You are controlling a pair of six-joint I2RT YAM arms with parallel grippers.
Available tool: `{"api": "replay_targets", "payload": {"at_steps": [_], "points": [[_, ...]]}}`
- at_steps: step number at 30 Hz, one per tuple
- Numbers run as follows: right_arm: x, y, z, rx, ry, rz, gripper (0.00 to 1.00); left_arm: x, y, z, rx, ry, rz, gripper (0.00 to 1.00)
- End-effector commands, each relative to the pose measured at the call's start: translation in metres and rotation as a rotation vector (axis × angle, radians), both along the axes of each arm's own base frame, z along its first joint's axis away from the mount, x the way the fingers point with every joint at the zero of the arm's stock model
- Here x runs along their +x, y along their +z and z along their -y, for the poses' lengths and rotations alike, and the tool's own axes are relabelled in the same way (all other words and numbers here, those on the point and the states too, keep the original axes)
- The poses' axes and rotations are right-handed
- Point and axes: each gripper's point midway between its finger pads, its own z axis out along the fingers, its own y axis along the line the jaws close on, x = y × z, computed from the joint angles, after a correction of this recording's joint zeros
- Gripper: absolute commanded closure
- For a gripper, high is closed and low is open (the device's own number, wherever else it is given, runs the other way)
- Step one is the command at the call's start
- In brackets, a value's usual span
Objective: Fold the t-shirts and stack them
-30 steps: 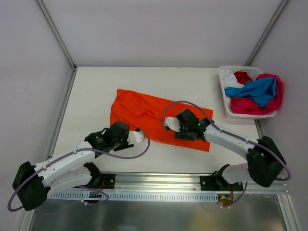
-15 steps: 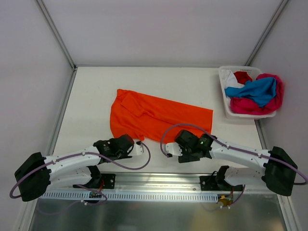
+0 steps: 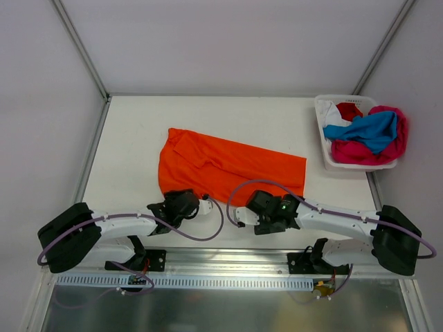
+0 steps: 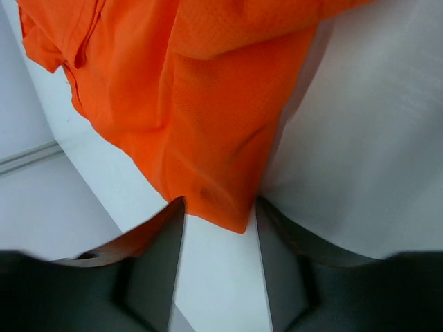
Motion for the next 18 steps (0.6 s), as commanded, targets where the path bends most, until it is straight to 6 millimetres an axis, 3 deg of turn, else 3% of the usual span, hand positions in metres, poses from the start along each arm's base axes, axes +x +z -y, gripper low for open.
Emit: {"api": "replay_targets", "payload": {"at_steps": [1,3,4,6,12,18], "points": [[0.006,0.000,0.001,-0.011,-0.030,0.037,0.30,-0.005,-0.017,0.000,0.017,-0.006,-0.038,0.60],[0.008,-0.002,0.000,-0.013,-0.033,0.049,0.30,-0.005,-0.019,-0.002,0.029,0.001,-0.044,0.76],[0.009,-0.002,0.001,-0.017,-0.035,0.054,0.30,-0.005,-0.021,-0.002,0.036,0.000,-0.048,0.89],[0.009,-0.003,0.000,-0.015,-0.037,0.054,0.30,-0.005,-0.023,-0.006,0.059,-0.002,-0.040,0.98],[0.010,-0.003,0.001,-0.006,-0.050,0.065,0.31,0.009,-0.012,-0.006,0.078,0.013,0.047,1.00],[0.010,-0.004,0.000,0.002,-0.066,0.066,0.30,0.037,0.044,0.004,-0.016,0.031,0.190,1.00]]}}
